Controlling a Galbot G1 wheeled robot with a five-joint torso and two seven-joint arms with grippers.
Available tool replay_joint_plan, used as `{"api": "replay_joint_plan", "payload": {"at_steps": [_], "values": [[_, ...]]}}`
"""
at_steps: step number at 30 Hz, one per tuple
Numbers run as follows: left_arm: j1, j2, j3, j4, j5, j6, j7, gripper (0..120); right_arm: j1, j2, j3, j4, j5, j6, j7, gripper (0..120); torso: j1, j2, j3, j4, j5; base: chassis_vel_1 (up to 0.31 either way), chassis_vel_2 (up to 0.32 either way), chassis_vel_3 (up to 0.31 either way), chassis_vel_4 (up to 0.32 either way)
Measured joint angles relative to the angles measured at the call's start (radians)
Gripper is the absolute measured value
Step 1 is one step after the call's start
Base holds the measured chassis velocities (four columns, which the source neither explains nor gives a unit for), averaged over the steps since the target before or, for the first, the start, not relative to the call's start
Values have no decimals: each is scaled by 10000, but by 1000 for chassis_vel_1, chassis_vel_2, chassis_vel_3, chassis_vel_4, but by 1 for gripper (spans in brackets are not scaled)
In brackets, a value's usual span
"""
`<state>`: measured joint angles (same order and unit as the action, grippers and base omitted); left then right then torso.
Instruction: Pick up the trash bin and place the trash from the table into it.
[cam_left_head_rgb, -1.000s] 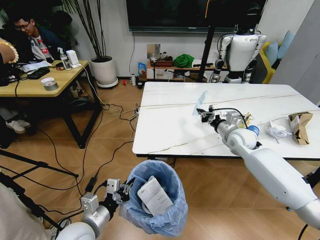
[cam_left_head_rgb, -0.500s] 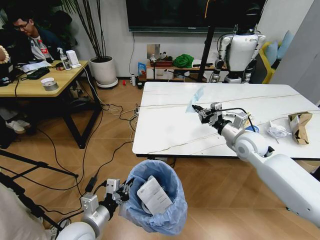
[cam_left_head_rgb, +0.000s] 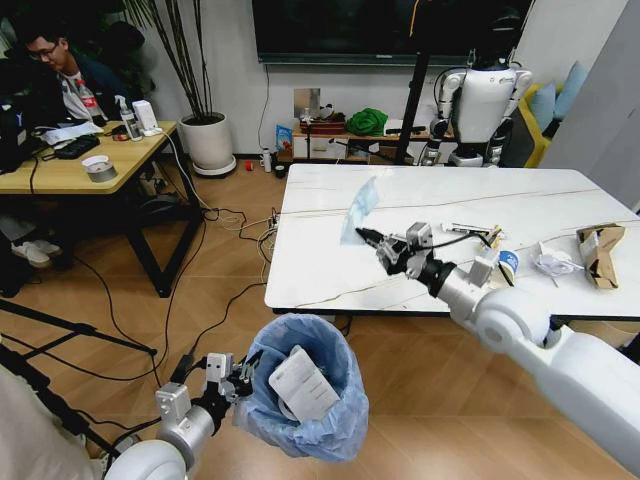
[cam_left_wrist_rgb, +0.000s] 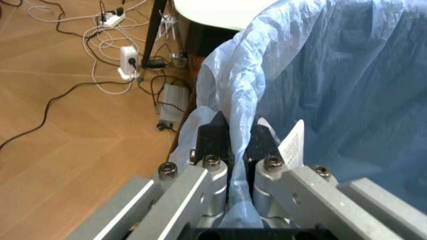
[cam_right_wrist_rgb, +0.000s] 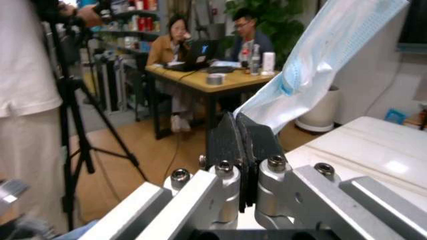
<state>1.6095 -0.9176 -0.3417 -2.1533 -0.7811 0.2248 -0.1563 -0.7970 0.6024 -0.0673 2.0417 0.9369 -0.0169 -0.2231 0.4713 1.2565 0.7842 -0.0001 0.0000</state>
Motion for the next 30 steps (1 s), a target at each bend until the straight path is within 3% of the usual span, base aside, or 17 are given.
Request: {"api": "replay_joint_plan", "payload": {"at_steps": [12, 19, 30], "values": [[5, -116, -65, -53, 19, 21, -29, 0, -456, -859, -1022, 1138, -441, 235, -294, 0, 1, 0, 1, 0, 0, 0, 0, 0, 0], [61, -147, -143, -140, 22, 28, -35, 0, -601, -947, -1656, 1141, -1031, 363, -394, 0, 1, 0, 1, 1, 0, 0, 0, 0, 0], [66, -192, -220, -180, 14, 29, -44, 0, -1325, -1217, -1702, 948, -1975, 565, -532, 0, 1, 0, 1, 0, 0, 0, 0, 0, 0]]}}
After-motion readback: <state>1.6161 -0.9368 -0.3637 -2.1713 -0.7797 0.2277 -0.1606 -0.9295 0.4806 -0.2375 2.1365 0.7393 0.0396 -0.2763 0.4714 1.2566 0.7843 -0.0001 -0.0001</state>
